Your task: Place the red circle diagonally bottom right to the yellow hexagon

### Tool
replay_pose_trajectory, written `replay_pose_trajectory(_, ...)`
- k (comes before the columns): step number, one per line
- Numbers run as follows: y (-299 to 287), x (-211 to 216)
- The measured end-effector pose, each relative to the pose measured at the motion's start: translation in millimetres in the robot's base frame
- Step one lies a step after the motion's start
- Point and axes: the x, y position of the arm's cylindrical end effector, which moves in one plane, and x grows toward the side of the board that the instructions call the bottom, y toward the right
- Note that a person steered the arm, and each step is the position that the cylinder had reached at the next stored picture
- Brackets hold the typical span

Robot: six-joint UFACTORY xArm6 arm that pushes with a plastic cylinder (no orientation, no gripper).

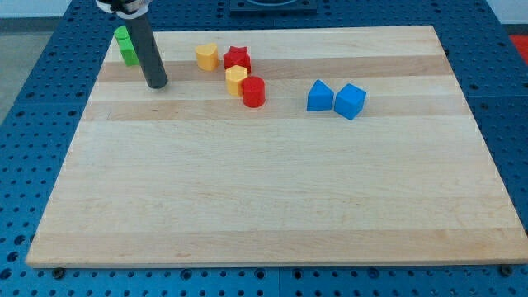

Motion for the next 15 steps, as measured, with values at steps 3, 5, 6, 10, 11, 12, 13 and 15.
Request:
replay_pose_trajectory(3,19,11)
replay_pose_trajectory(5,61,45)
replay_pose_trajectory(6,104,71)
replay_pose_trajectory(10,136,44)
replay_pose_trajectory(11,136,30)
replay_pose_trajectory(12,136,17)
replay_pose_trajectory(13,147,6)
replay_pose_trajectory(15,146,-3)
